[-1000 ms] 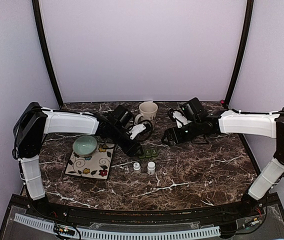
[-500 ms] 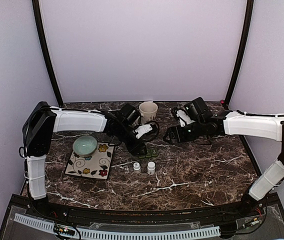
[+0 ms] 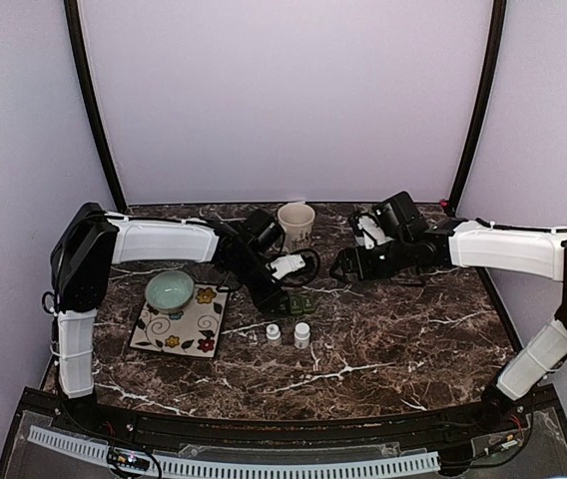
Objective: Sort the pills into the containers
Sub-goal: Pick up the pill container from the center of the board.
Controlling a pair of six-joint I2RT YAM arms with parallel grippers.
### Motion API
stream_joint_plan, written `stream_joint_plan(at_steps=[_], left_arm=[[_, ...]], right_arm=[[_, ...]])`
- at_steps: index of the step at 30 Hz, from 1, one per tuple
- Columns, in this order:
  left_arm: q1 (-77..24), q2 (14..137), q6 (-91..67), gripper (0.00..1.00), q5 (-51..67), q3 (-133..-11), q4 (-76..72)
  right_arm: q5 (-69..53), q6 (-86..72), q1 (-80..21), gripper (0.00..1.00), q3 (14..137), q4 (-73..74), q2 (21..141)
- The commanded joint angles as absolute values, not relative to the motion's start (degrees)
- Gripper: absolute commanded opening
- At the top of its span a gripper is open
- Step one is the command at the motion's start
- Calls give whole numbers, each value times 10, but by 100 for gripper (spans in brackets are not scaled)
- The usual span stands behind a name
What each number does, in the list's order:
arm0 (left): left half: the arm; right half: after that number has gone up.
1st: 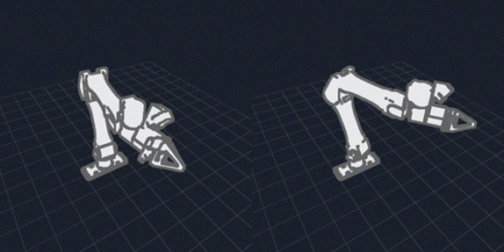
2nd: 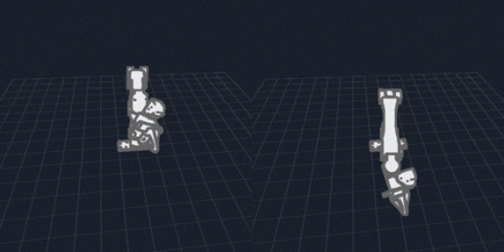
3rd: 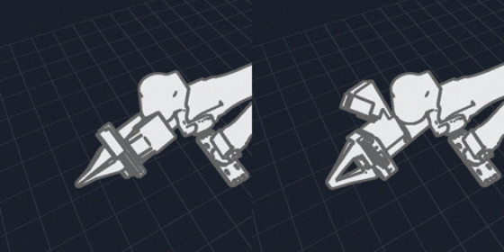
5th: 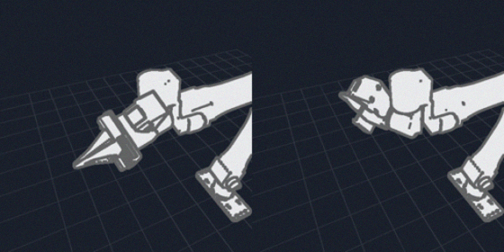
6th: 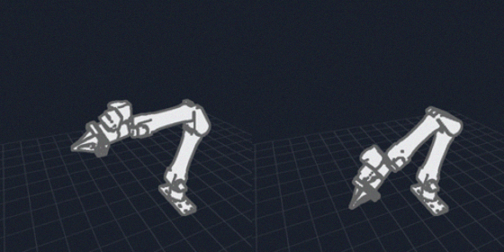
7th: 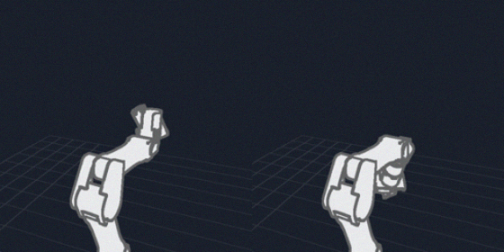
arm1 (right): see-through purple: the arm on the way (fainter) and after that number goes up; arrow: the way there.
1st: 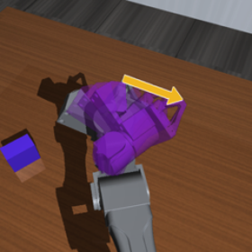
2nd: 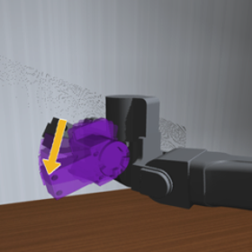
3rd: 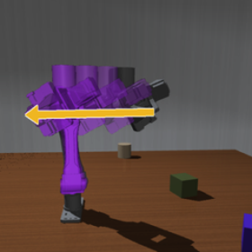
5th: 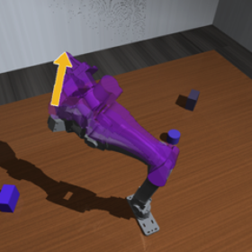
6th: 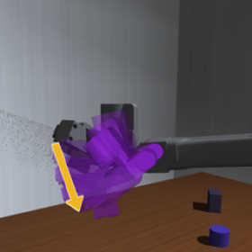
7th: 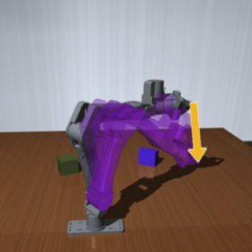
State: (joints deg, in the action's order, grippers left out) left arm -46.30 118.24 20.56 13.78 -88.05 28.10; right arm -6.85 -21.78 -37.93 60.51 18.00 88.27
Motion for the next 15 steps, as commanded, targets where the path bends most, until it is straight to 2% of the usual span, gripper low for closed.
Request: stream_joint_plan(at_steps=[1, 15], left_arm=[[-468, 1187, 219, 60, 129, -896, 302], [-472, 1221, 220, 58, 113, -924, 304]], right_arm=[[-75, -222, -373, 86, 616, 167, 862], [-77, -219, -367, 87, 626, 175, 858]])
